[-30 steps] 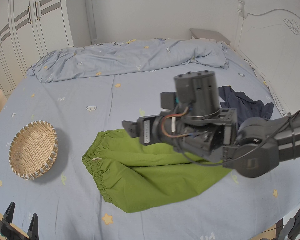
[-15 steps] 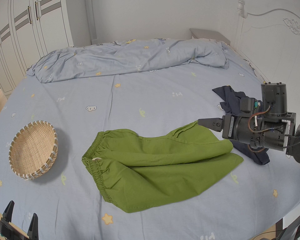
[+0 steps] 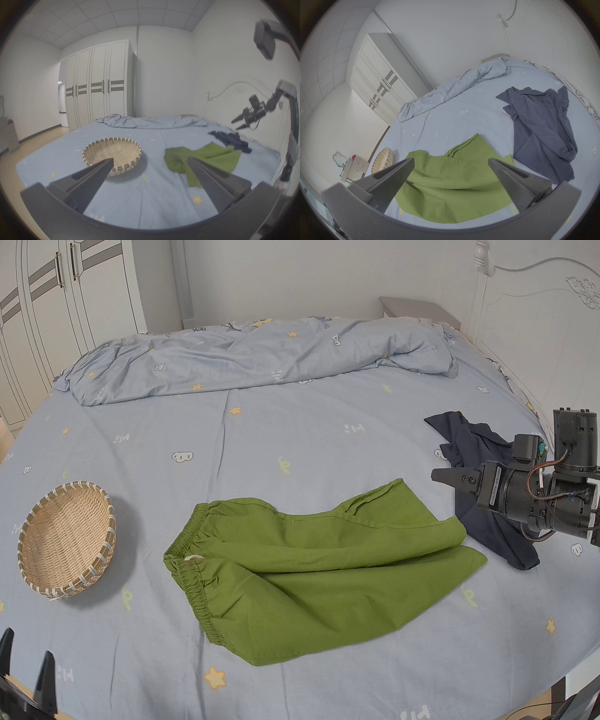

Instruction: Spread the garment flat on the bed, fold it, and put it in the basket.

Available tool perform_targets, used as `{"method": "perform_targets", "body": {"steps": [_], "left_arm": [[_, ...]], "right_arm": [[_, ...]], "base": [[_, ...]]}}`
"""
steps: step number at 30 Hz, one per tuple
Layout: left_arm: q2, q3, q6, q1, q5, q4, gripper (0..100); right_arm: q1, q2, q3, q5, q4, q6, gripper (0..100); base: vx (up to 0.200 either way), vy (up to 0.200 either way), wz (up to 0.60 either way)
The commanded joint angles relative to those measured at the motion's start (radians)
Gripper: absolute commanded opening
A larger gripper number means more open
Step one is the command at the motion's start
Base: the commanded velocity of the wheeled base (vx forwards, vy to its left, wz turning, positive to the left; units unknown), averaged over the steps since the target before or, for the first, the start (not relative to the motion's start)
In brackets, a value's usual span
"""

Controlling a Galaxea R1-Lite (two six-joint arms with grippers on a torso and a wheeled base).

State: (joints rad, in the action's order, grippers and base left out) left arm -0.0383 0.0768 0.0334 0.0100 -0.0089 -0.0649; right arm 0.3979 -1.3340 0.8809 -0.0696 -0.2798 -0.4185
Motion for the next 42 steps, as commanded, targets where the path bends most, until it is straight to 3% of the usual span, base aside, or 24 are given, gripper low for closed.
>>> {"method": "perform_targets", "body": {"steps": [1, 3, 4, 5, 9, 10, 11, 13, 18, 21, 22, 23, 26, 34, 42], "left_arm": [[-0.457, 0.816, 0.312, 0.108, -0.088, 0.324, 100], [-0.457, 0.816, 0.312, 0.108, -0.088, 0.324, 100], [-0.626, 0.669, 0.272, 0.173, -0.210, 0.419, 100], [-0.664, 0.646, 0.269, 0.185, -0.226, 0.392, 100], [-0.848, 0.548, 0.272, 0.212, -0.299, 0.114, 100], [-0.848, 0.548, 0.272, 0.212, -0.299, 0.114, 100], [-0.933, 0.512, 0.280, 0.211, -0.356, -0.035, 100], [-1.000, 0.480, 0.299, 0.200, -0.405, -0.136, 100], [-1.131, 0.416, 0.293, 0.194, -0.549, -0.220, 100], [-1.206, 0.367, 0.220, 0.183, -0.738, -0.247, 100], [-1.210, 0.363, 0.214, 0.183, -0.744, -0.248, 100], [-1.270, 0.363, 0.122, 0.169, -0.778, -0.265, 100], [-1.344, 0.351, 0.071, 0.168, -0.781, -0.319, 100], [-1.411, 0.224, 0.066, 0.168, -0.786, -0.417, 100], [-1.514, 0.215, 0.066, 0.160, -0.787, -0.452, 100]], "right_arm": [[-0.011, -0.019, -0.005, -0.018, -0.033, 0.004, 100], [-0.011, -0.019, -0.005, -0.018, -0.033, 0.004, 100], [-0.016, -0.016, -0.026, -0.018, -0.035, 0.003, 100], [-0.016, -0.016, -0.029, -0.016, -0.035, 0.001, 100], [-0.017, -0.013, -0.042, -0.013, -0.029, -0.003, 100], [-0.017, -0.013, -0.042, -0.013, -0.029, -0.003, 100], [-0.024, -0.013, -0.057, -0.013, -0.029, -0.003, 100], [-0.025, -0.013, -0.077, -0.012, -0.030, -0.003, 100], [-0.028, -0.014, -0.095, -0.010, -0.033, -0.003, 100], [-0.031, -0.011, -0.109, -0.010, -0.033, -0.002, 100], [-0.031, -0.011, -0.109, -0.010, -0.033, -0.002, 100], [-0.037, -0.011, -0.111, -0.009, -0.033, -0.002, 100], [-0.056, -0.011, -0.111, -0.010, -0.033, -0.002, 100], [-0.062, -0.016, -0.126, -0.013, -0.035, -0.002, 100], [-0.050, -0.037, -0.135, -0.013, -0.038, -0.003, 100]], "base": [[0.000, 0.000, 0.00], [0.000, 0.000, 0.00], [0.000, 0.000, 0.00], [0.000, 0.000, 0.00], [0.000, 0.000, 0.00], [0.000, 0.000, 0.00], [0.000, 0.000, 0.00], [0.000, 0.000, 0.00], [0.000, 0.000, 0.00], [0.000, 0.000, 0.00], [0.000, 0.000, 0.00], [0.000, 0.000, 0.00], [0.000, 0.000, 0.00], [0.000, 0.000, 0.00], [0.000, 0.000, 0.00]]}}
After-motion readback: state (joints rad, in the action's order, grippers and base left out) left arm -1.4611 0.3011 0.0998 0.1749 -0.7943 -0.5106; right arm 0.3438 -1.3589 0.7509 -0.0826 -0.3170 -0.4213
